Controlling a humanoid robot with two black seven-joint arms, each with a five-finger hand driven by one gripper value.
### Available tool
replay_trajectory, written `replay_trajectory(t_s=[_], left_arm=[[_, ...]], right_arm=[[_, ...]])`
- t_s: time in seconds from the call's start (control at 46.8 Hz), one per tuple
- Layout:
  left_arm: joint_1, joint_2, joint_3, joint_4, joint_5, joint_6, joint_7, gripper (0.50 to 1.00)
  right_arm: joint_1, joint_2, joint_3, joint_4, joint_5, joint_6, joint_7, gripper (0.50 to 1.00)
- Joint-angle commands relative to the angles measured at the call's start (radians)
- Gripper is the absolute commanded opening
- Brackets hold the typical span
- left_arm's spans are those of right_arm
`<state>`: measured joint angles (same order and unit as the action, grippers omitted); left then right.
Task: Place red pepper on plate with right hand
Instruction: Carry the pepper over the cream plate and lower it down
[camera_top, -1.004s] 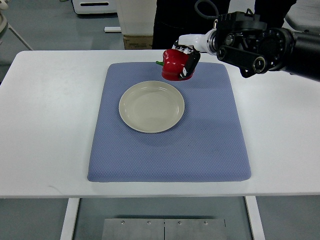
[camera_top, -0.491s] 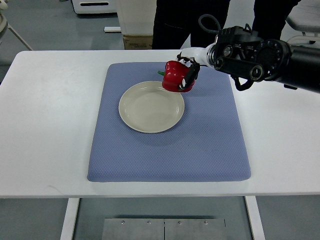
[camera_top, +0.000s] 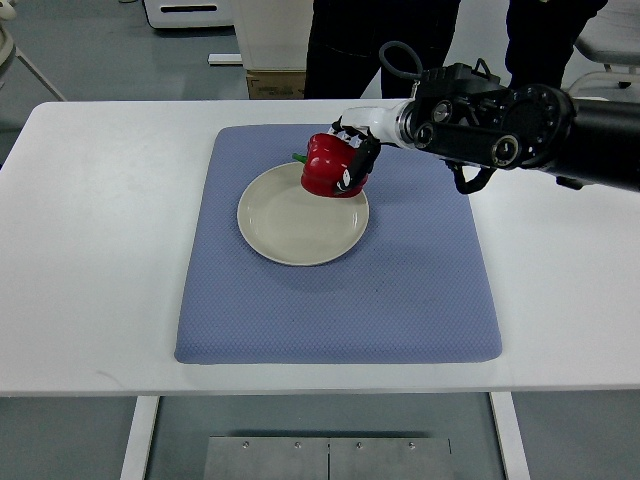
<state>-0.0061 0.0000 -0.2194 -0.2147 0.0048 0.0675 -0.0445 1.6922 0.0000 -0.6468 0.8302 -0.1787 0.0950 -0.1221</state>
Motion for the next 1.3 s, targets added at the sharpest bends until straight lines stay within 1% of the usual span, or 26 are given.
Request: replay_trajectory(t_s=[0.0,0.47,0.662,1.282], left_arm=[[0.0,0.0,0.0,0.0,0.0,0.0,0.0,1.0],[0.0,0.0,0.0,0.0,0.0,0.0,0.0,1.0],[0.0,0.0,0.0,0.0,0.0,0.0,0.0,1.0],[0.0,0.0,0.0,0.0,0.0,0.0,0.0,1.0]], right_arm=[[-0.002,0.0,0.001,0.003,0.019,0.0,0.001,0.5],[-0.013,0.0,0.001,0.009,0.025,0.0,-0.004,0.5],[-0.017,0.0,0.003,0.015,0.025,0.002,-0.033,0.5],[-0.029,0.0,0.041,0.041,0.064,-0.006,-0.028,0.5]])
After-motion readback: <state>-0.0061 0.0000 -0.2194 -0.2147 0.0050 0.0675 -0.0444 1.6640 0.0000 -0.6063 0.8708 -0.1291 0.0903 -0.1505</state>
